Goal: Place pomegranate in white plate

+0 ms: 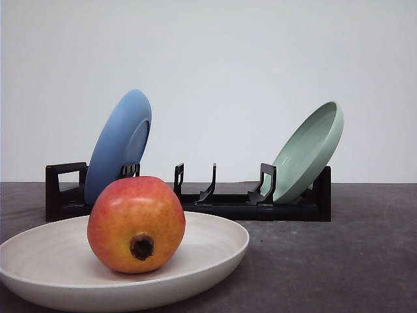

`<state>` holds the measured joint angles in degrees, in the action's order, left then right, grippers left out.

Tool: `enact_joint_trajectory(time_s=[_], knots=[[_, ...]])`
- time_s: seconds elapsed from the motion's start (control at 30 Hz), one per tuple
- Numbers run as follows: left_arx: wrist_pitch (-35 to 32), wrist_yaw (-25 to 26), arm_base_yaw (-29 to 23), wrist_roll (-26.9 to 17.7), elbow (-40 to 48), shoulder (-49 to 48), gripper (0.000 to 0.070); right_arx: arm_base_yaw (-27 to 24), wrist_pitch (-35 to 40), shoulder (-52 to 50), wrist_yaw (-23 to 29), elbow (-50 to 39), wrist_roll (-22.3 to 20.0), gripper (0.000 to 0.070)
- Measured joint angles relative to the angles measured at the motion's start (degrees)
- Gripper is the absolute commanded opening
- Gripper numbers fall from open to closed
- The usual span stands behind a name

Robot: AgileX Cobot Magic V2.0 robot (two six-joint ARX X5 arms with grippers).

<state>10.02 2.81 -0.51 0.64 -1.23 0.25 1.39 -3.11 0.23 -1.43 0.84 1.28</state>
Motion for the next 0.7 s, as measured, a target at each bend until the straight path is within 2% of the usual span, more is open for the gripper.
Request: enact_joint_trajectory(time_s=[0.7], knots=[[0.02, 0.0, 0.0, 0.0, 0.0, 0.0, 0.0, 0.0, 0.0, 0.0, 0.0, 0.0, -0.02, 0.0028]])
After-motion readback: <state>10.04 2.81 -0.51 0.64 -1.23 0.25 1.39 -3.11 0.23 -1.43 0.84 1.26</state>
